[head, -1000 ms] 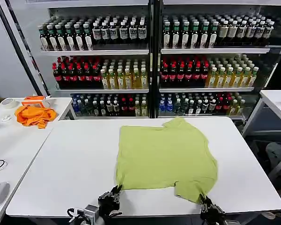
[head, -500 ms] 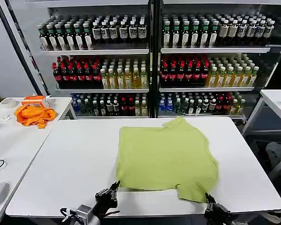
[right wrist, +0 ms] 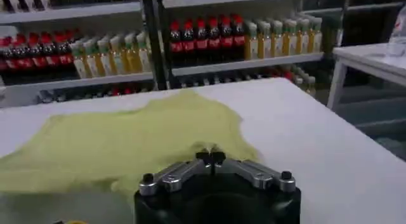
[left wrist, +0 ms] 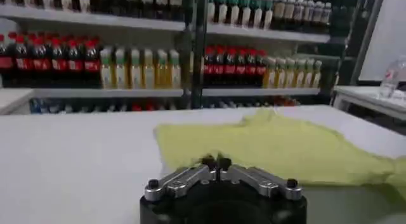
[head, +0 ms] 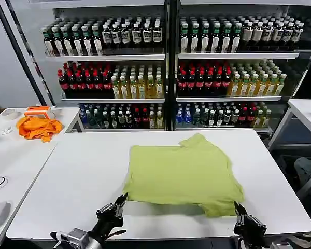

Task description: Fold and organize the clothes.

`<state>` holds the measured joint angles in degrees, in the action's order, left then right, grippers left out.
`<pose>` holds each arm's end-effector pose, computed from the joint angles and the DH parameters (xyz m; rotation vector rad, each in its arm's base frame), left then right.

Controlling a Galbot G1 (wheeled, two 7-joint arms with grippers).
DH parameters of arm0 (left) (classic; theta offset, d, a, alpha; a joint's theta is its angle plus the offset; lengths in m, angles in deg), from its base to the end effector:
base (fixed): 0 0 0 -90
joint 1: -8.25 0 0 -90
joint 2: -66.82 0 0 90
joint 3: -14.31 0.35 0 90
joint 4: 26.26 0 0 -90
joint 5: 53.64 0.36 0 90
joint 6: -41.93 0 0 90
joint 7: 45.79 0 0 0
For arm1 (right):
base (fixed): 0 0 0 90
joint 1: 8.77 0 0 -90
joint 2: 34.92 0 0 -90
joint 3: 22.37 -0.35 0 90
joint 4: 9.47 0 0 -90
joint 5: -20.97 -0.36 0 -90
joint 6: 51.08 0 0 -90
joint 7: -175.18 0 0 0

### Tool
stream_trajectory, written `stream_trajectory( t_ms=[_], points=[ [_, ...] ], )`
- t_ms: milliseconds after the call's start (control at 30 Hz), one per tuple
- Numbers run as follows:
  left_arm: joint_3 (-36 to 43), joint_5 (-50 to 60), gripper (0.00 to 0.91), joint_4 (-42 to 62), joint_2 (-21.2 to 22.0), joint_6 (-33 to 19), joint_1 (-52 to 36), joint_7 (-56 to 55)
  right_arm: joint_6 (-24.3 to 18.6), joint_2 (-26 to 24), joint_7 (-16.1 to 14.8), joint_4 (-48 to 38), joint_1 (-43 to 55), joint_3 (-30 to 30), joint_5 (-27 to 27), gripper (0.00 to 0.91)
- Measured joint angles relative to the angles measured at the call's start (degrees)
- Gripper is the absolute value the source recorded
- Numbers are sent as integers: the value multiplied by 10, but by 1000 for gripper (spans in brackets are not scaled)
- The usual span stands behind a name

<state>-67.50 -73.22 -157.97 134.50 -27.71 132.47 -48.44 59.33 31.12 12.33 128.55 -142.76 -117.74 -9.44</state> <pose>0.1543 0.0065 -0.2461 -0.4730 -2.7907 0.0641 0.1265 -0.0540 -0.2141 -0.0255 -2.7960 -0.1042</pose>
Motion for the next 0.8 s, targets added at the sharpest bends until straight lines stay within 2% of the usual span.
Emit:
stream_trajectory(
  t_ms=[433,800],
  points=[
    [20,-29,30,81,-17,-4,-82,-11,15,-50,-4,-103,143,27,-28,0],
    [56,-29,20,176,-7,-7,-169,-26,19,-53,-14,-190,232,65,-17,0]
  ],
)
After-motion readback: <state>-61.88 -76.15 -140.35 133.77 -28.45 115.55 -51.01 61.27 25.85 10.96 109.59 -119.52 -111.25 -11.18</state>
